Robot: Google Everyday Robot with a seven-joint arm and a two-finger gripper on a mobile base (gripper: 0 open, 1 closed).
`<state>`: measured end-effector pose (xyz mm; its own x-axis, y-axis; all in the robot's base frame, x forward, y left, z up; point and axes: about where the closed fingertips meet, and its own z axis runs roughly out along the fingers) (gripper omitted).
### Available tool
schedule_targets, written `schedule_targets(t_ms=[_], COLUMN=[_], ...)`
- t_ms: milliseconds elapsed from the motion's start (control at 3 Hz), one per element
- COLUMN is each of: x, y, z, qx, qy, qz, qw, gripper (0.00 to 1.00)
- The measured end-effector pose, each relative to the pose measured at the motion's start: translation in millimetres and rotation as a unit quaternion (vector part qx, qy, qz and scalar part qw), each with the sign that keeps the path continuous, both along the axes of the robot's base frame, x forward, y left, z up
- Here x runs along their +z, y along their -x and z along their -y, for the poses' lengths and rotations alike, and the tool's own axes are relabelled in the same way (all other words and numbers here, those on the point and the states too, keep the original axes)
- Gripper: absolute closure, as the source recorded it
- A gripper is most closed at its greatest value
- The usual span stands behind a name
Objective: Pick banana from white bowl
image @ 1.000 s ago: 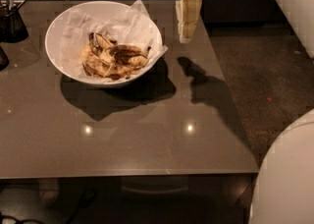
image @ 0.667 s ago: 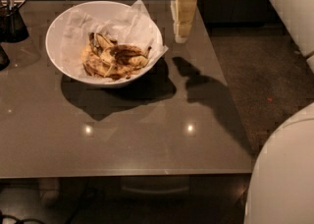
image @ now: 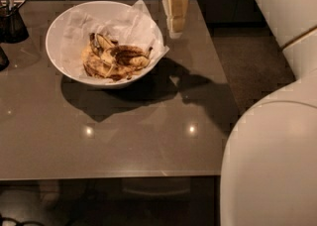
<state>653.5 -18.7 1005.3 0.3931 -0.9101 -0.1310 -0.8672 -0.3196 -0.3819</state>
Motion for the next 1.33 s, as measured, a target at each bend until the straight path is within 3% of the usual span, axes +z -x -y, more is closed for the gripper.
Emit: schedule_targets(t_ms=[333, 1333], x=[1.2, -16.5], y=[-0.1, -14.2], z=[-0.3, -43.9], qx=[0.002, 0.059], qy=[-0.001, -0.019], qz=[0.001, -0.027], qw=[1.0, 0.9977], gripper=[0.0, 0.02])
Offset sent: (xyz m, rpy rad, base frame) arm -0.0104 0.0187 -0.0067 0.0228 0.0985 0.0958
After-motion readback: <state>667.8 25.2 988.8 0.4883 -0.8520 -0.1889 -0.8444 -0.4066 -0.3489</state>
